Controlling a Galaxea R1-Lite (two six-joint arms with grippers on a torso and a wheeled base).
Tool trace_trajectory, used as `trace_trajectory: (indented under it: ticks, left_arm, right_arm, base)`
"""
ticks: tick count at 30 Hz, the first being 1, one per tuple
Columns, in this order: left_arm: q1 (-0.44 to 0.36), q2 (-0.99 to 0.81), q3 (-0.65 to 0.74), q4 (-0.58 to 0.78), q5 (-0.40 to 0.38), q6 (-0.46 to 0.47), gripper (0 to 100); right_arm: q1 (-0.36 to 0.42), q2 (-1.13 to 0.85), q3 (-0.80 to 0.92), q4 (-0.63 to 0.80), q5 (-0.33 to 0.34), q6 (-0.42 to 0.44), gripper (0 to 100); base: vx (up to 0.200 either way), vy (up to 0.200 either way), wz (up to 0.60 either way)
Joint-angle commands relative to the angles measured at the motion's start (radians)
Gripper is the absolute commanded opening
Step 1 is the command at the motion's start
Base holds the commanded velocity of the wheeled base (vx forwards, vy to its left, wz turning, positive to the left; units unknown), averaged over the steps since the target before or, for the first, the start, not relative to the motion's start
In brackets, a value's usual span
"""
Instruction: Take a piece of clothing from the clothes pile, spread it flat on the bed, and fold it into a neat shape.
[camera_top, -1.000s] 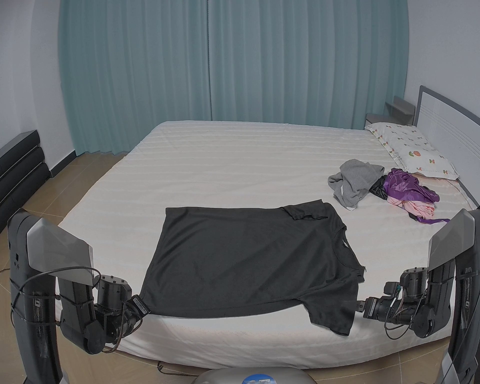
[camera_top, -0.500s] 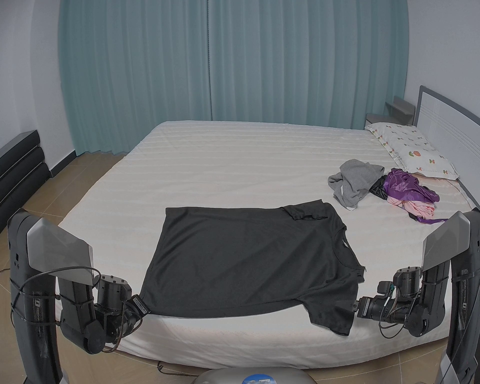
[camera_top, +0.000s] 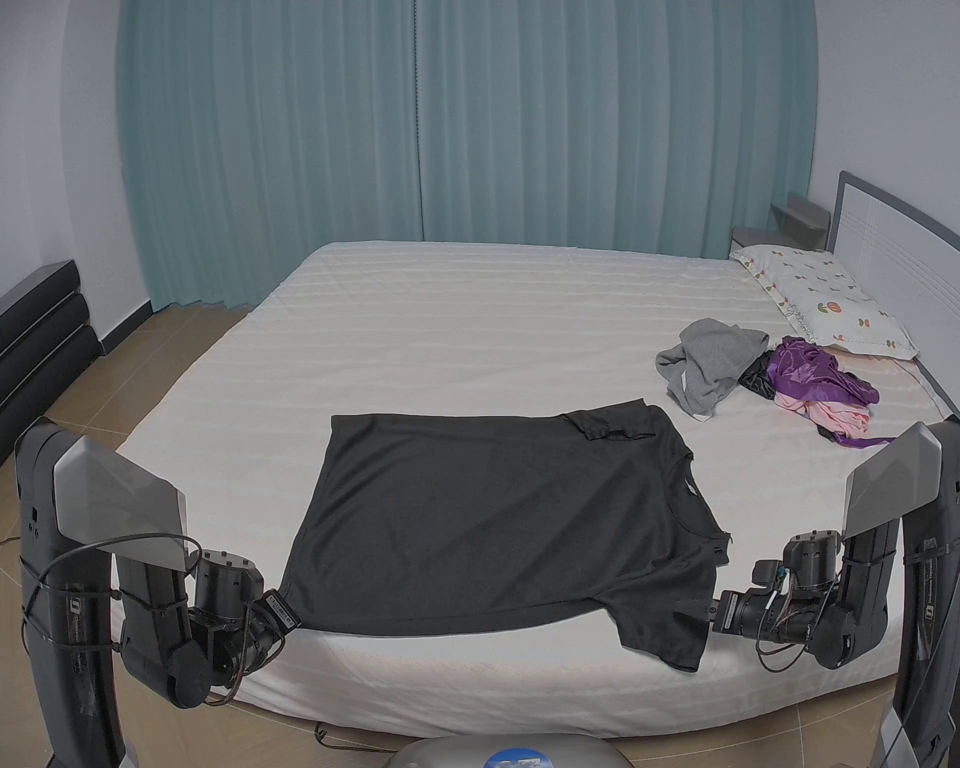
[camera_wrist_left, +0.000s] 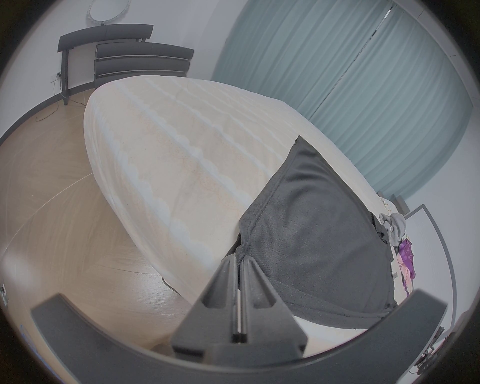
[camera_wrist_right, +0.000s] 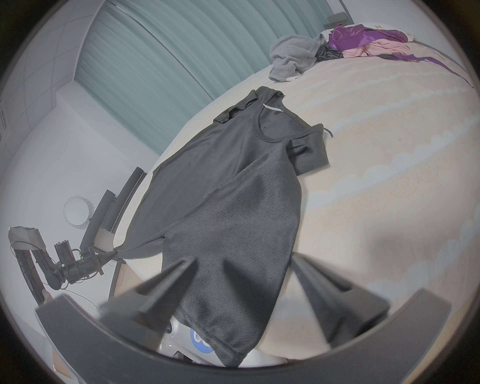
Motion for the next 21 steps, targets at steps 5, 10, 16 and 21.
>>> trace_trajectory:
  ticks: [5,10,16,21]
  left_arm:
    - [0.000,-0.006,0.006,0.000,0.000,0.000,0]
    - [0.000,-0.006,0.008,0.000,0.000,0.000,0]
    - [0.003,-0.009,0.009,-0.001,0.002,0.004,0]
    - [0.022,-0.020,0.015,-0.001,0.003,0.012,0]
  right_arm:
    - [0.001,-0.004,0.004,0.002,-0.041,0.001,0]
    - [-0.009,-0.021,0.035,-0.008,-0.049,0.001,0]
    - [-0.045,-0.095,0.122,-0.009,-0.032,-0.005,0]
    - [-0.084,-0.130,0.239,-0.078,0.056,-0.013,0]
  base:
    - [0.000,0.000,0.00]
    - [0.000,0.000,0.00]
    - [0.000,0.000,0.00]
    - [0.000,0.000,0.00]
